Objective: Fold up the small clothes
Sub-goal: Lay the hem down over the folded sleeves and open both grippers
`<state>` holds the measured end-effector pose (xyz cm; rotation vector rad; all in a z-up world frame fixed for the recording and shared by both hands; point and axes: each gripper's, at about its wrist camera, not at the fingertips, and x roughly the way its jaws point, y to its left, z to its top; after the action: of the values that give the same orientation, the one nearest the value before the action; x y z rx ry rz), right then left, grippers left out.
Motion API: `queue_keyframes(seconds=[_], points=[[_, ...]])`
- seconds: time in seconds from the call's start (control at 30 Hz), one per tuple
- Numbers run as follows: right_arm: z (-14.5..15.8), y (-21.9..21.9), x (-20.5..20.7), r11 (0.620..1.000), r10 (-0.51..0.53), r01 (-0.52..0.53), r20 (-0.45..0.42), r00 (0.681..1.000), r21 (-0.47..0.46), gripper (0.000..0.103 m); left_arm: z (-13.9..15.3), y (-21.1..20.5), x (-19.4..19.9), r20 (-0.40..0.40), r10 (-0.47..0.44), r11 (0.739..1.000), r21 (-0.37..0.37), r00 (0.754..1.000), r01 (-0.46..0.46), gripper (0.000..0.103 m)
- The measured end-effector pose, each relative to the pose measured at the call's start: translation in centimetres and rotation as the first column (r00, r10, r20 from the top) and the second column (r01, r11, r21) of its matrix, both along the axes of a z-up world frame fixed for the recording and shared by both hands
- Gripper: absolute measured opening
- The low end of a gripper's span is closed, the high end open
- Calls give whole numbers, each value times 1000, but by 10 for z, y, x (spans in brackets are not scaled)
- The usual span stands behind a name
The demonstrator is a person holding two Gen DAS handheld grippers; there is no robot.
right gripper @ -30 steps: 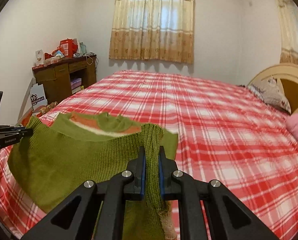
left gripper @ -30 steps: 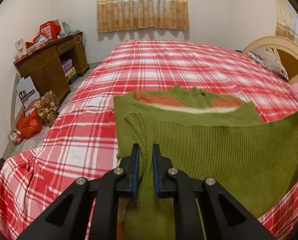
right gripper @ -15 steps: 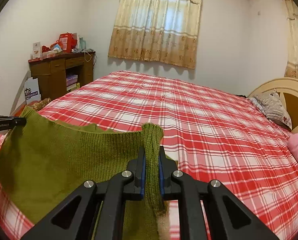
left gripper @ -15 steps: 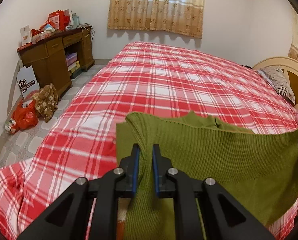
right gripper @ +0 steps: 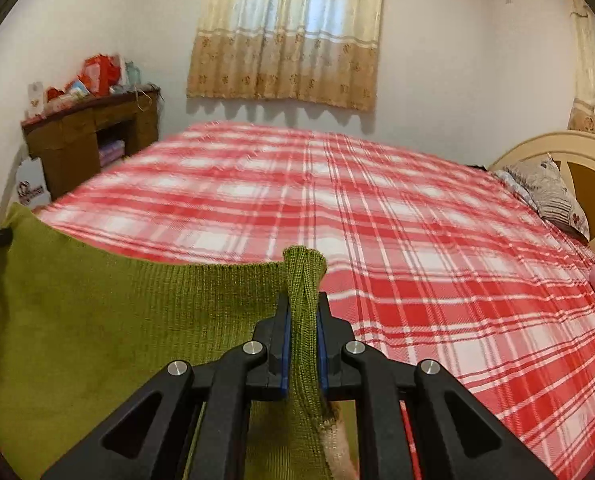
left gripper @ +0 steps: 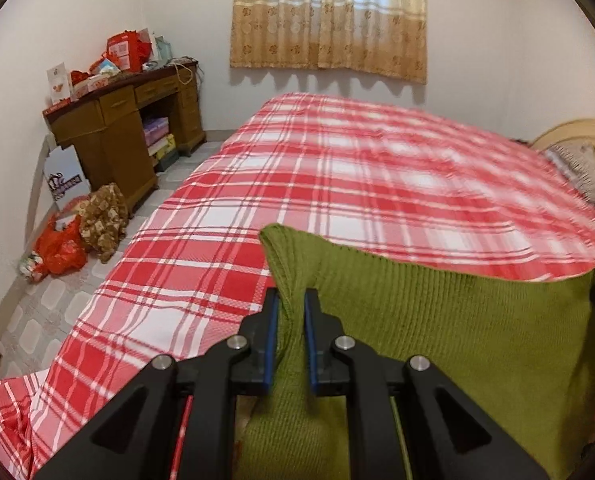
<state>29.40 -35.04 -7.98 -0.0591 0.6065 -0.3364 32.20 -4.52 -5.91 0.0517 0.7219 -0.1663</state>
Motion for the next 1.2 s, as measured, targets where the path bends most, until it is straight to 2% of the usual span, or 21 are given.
queue_keyframes(seconds=[0.1,0.2,0.37,0.43,0.47,0.5,0.53,0.6,0.67,0.7,0.73,0.77,0.83,0.97,1.03,1.2], points=[[-27,-8,14,1000,-26,26,-55,998,-6,10,-25,-10,14,-21,13,999,51,1000,-12,13],[-36,-15,20,999,-38,40,-84,996,16,10,-45,-13,23,-67,28,997,73,997,-23,13],[-45,-15,31,999,-45,45,-141,989,-5,10,-47,-11,23,-89,40,998,54,995,-35,19],[-54,-18,41,999,-40,43,-209,977,9,10,-50,-10,26,-111,49,997,57,993,-43,26],[-58,-20,46,999,-37,43,-242,970,19,12,-51,-10,28,-124,60,996,66,990,-52,34],[-61,-21,50,999,-38,46,-268,963,25,13,-53,-9,29,-129,78,995,77,989,-68,48],[-59,-22,49,998,-46,54,-266,963,23,18,-52,-6,30,-129,117,990,92,985,-106,65],[-58,-24,46,997,-57,66,-256,965,27,23,-51,1,32,-142,153,987,77,978,-143,75],[-50,-33,32,993,-62,80,-202,977,84,24,-46,10,28,-158,150,989,43,976,-145,76],[-40,-38,17,988,-115,128,-139,984,91,24,-43,11,23,-151,151,988,58,977,-143,76],[-24,-41,-8,978,-188,191,-42,981,83,24,-36,12,11,-125,160,984,105,979,-147,76],[-14,-39,-24,974,-214,212,11,977,79,24,-33,11,3,-106,158,980,139,982,-143,76],[4,-26,-58,978,-198,194,56,979,73,24,-26,11,-18,-79,131,975,192,988,-114,76],[9,14,-103,995,-85,83,24,996,63,24,-16,15,-72,-70,74,983,176,995,-60,79],[4,27,-116,994,-55,55,2,998,91,24,-13,14,-90,-59,54,986,163,997,-44,80],[-21,50,-138,991,-51,56,-45,998,119,24,-10,9,-130,-34,26,985,171,999,-20,84]])
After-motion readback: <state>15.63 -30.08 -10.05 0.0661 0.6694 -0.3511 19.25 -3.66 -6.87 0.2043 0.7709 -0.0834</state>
